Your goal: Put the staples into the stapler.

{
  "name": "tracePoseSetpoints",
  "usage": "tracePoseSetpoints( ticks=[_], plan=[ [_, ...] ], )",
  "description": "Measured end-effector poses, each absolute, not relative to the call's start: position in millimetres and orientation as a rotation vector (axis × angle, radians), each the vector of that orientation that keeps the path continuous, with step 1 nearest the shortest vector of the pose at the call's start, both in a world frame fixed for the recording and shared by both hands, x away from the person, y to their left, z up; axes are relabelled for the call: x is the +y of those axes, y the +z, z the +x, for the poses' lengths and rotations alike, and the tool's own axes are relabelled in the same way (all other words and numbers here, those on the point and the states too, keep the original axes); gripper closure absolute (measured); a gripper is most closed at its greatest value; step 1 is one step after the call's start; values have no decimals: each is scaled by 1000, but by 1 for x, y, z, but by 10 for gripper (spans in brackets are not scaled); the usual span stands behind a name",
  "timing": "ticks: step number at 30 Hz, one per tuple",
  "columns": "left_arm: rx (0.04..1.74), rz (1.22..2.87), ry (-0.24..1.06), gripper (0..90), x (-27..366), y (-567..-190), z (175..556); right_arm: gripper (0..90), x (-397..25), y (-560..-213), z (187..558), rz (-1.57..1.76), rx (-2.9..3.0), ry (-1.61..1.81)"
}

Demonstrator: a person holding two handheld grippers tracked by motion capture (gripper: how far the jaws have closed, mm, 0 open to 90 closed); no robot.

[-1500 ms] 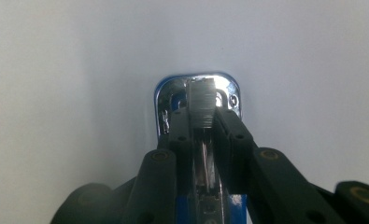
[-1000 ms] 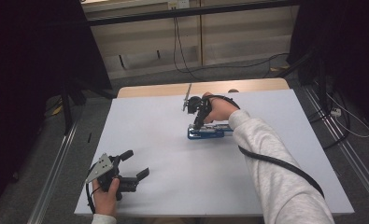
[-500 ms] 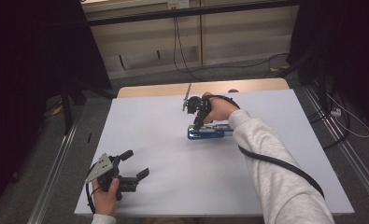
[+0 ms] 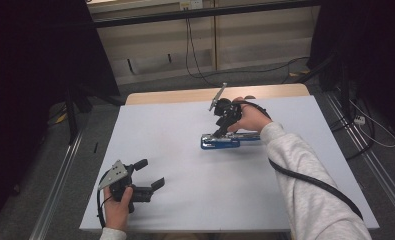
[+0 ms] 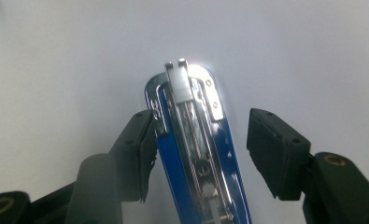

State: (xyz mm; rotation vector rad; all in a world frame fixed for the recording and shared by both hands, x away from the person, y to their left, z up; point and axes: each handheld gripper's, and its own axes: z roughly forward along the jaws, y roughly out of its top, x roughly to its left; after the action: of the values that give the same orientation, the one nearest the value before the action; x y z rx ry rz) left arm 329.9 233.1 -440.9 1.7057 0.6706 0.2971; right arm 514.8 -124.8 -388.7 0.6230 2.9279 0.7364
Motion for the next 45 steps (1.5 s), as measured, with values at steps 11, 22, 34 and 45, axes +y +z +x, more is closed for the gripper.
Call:
tracePoseSetpoints(
  ticks=[11, 22, 34, 45],
  plan=[
    [690, 1737, 248, 27, 219, -438, 340, 255, -154, -391, 505, 763, 2848, 850],
    [710, 1806, 223, 27, 195, -436, 360, 152, -189, -392, 486, 875, 2745, 888],
    [731, 1805, 232, 27, 187, -434, 375, 122, -216, -393, 473, 937, 2671, 916],
    [725, 1813, 222, 28, 177, -434, 383, 107, -237, -400, 458, 987, 2608, 969]
  ],
)
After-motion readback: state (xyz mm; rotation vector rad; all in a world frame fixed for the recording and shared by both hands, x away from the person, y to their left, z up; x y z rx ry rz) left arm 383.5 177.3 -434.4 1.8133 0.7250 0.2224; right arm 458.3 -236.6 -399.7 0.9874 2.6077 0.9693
